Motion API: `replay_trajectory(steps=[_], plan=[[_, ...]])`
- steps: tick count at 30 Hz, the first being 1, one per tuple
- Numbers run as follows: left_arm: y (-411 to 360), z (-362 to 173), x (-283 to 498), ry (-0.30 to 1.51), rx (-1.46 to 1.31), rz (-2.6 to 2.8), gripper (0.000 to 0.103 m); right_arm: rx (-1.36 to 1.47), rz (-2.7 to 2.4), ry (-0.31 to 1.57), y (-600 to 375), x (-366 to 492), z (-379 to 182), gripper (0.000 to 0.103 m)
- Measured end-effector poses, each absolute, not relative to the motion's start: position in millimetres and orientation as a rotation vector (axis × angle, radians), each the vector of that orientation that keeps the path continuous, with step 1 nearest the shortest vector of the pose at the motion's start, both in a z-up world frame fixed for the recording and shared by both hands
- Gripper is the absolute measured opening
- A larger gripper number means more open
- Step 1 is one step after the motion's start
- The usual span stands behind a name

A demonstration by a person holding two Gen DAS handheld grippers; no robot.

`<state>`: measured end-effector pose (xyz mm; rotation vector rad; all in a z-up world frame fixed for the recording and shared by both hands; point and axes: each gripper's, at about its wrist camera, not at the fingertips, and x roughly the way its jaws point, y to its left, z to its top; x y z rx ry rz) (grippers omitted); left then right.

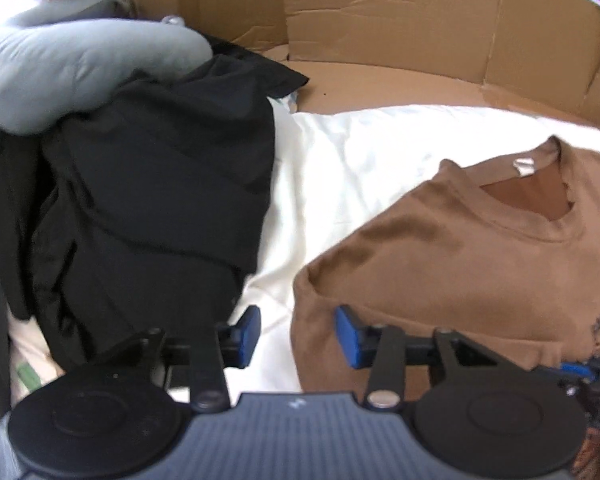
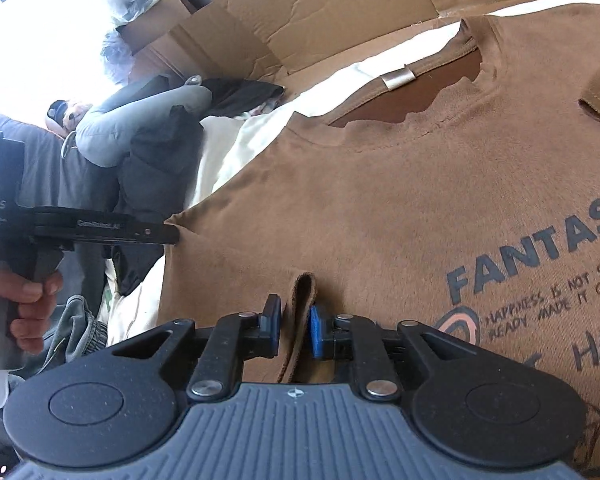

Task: Fold clothes

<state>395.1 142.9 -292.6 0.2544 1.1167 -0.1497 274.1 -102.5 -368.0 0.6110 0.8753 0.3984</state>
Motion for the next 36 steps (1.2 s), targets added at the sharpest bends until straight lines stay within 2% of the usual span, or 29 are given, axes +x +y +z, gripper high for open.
replay_trajectory(steps=[4, 6, 8, 9, 13, 14, 15, 28, 36], plan=[[143.5, -306.6, 404.8, 1.138, 0.277, -0.135, 0.02, 0.614, 0.413, 0.869, -101.2, 278.8, -369.5, 0.016], [144.4, -310.9, 407.9, 1.134, 0.28, -0.115, 0.02, 0.613, 0.426, 0.869, -99.6, 282.1, -371.1, 0.015], [146.6, -313.6, 410.9, 1.134, 0.292, -0.089, 0.02, 0.586, 0.46, 0.877, -95.1, 286.9, -372.0, 0.01], [148.8, -314.4, 412.0, 1.135, 0.291, -0.082, 0.021, 0.552, 0.477, 0.88, -91.4, 290.1, -371.3, 0.003], [160.0, -309.7, 413.8, 1.141, 0.241, -0.036, 0.021, 0.532, 0.476, 0.888, -89.2, 297.5, -368.8, 0.003], [161.0, -306.4, 413.4, 1.138, 0.249, -0.017, 0.019, 0.531, 0.468, 0.887, -89.7, 297.9, -368.2, 0.003], [161.8, -302.7, 413.1, 1.136, 0.272, 0.015, 0.008, 0.526, 0.462, 0.885, -90.3, 297.7, -367.8, 0.003], [164.6, -228.1, 366.8, 1.121, 0.203, 0.003, 0.011, 0.551, 0.437, 0.864, -115.3, 286.7, -344.6, 0.006], [153.4, -242.8, 311.3, 1.134, 0.107, -0.074, 0.011, 0.55, 0.517, 0.878, -99.1, 256.6, -350.5, 0.006]])
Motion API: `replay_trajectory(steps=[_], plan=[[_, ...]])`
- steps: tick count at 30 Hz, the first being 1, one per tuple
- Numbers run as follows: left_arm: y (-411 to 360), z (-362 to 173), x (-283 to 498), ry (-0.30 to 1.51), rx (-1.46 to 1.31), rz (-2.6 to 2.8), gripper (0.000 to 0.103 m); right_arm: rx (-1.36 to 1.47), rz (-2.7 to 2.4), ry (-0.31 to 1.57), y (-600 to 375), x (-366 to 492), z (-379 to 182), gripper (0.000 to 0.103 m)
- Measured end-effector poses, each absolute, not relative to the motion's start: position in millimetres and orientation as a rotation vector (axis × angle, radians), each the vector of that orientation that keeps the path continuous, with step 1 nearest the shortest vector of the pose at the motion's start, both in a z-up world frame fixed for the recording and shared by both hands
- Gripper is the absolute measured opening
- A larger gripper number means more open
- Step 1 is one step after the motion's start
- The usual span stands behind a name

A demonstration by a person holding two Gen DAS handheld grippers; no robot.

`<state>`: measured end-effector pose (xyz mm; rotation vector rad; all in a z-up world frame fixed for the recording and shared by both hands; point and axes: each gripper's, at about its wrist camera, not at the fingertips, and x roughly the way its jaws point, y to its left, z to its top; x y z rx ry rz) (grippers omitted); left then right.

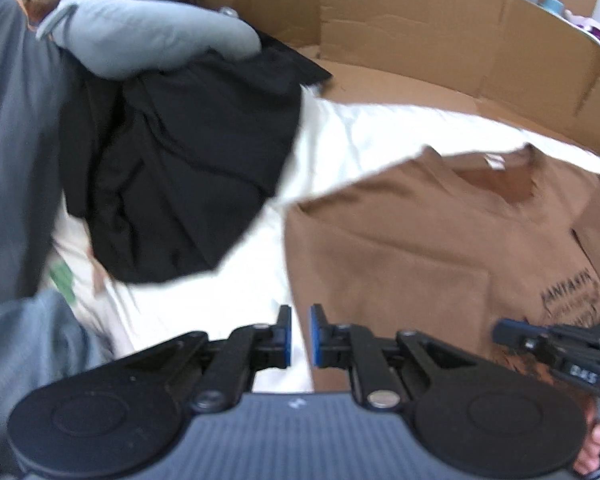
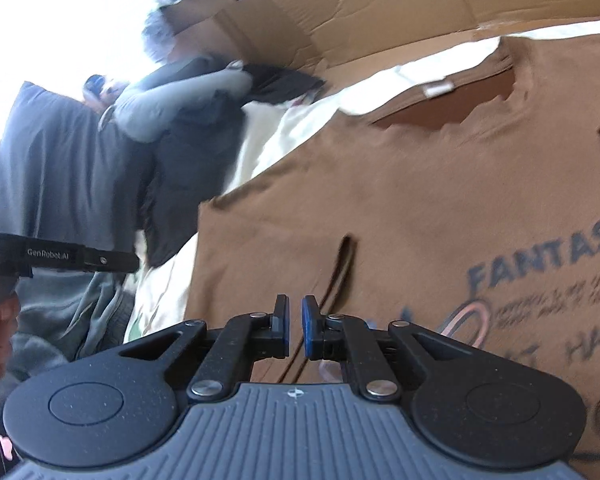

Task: Fold clothes

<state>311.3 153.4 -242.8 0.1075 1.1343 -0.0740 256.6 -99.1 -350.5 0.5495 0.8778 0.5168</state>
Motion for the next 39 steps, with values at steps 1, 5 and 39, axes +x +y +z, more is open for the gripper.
replay_trajectory(steps=[1, 5, 39], plan=[[150.8, -247.8, 305.9, 1.132, 0.097, -0.084, 0.011, 0.552, 0.52, 0.881, -96.7, 253.7, -351.9, 0.006], [145.3, -250.2, 280.4, 1.095, 0.109, -0.163, 0.011, 0.503, 0.577, 0.892, -83.8, 242.5, -353.1, 0.006], [173.4, -305.8, 184.0, 0.951, -0.198, -0.117, 0.01, 0.26, 0.703, 0.9, -49.2, 242.9, -345.5, 0.029]])
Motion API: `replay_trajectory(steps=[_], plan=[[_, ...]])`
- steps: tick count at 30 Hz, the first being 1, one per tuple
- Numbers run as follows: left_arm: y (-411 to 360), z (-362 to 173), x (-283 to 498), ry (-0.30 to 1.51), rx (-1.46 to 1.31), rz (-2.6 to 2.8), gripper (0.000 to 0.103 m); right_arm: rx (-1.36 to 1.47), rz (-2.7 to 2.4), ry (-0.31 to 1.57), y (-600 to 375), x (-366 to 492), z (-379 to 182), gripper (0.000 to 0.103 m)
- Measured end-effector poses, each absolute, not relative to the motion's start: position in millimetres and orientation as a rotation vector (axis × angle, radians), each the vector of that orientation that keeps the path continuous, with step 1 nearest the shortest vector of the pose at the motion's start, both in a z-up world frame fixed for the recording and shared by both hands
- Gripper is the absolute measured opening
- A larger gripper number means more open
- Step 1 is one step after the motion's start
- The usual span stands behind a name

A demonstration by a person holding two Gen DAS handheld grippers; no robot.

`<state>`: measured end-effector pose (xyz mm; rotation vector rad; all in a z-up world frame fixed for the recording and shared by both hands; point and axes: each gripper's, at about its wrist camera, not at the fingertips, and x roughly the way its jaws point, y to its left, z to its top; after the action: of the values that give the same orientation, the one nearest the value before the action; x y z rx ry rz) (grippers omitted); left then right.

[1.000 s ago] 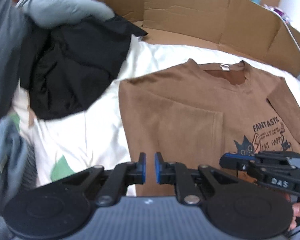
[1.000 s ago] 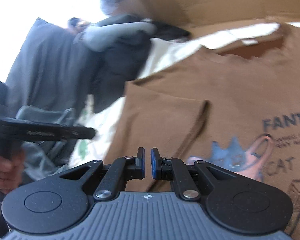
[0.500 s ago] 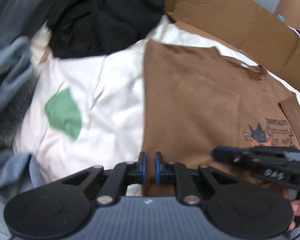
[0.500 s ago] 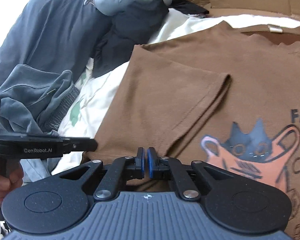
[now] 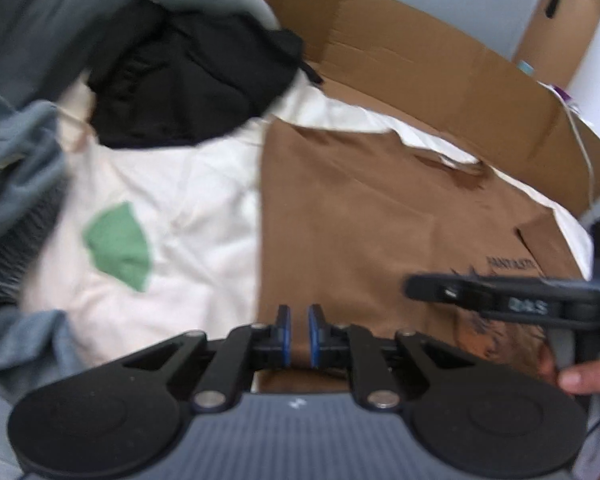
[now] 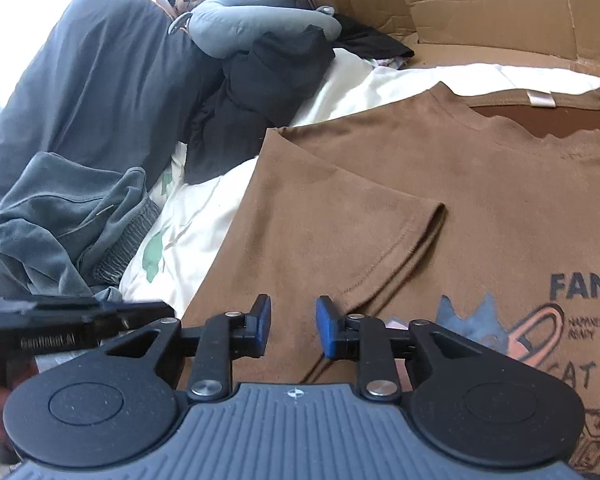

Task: Fold clothes

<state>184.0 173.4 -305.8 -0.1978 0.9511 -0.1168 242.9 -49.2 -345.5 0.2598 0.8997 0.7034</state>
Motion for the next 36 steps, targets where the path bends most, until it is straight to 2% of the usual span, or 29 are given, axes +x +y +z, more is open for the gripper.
replay_trajectory(steps=[4, 7, 10, 11, 13, 15, 20, 23, 30, 33, 35, 36], plan=[[167.1, -326.3, 185.4, 1.01, -0.192, -0.118, 0.01, 0.228, 0.681, 0.915, -42.4, 243.2, -355.4, 0.03], [169.5, -334.1, 183.7, 1.036, -0.149, -0.09, 0.003, 0.184, 0.678, 0.911, -43.1, 238.8, -356.6, 0.03], [167.8, -327.6, 182.3, 1.038, -0.121, -0.071, 0.003, 0.16, 0.656, 0.918, -45.5, 233.2, -350.6, 0.031], [165.9, -324.4, 181.3, 1.033, -0.11, -0.065, 0.003, 0.159, 0.653, 0.914, -46.2, 230.3, -347.8, 0.032], [163.5, -317.4, 178.9, 1.002, -0.123, -0.075, 0.004, 0.155, 0.674, 0.9, -45.4, 223.7, -343.0, 0.043], [161.0, -310.5, 177.0, 0.971, -0.147, -0.097, 0.005, 0.126, 0.705, 0.89, -40.2, 215.7, -340.9, 0.045], [151.1, -314.4, 183.6, 0.969, -0.14, -0.128, 0.006, 0.062, 0.755, 0.888, -28.7, 199.9, -344.3, 0.045], [146.5, -324.8, 187.3, 1.014, -0.127, -0.122, 0.011, 0.013, 0.735, 0.895, -24.9, 193.0, -351.6, 0.042], [154.3, -328.6, 187.6, 1.091, -0.091, -0.07, 0.012, -0.05, 0.719, 0.923, -26.4, 183.2, -345.2, 0.042], [159.3, -321.1, 185.9, 1.1, -0.124, -0.064, 0.029, -0.003, 0.694, 0.925, -38.9, 182.4, -337.8, 0.042], [159.3, -314.1, 186.3, 1.102, -0.116, -0.036, 0.034, 0.05, 0.663, 0.93, -48.1, 183.5, -330.6, 0.042], [159.4, -309.4, 187.3, 1.101, -0.111, -0.016, 0.042, 0.076, 0.663, 0.935, -51.6, 183.9, -325.7, 0.042]])
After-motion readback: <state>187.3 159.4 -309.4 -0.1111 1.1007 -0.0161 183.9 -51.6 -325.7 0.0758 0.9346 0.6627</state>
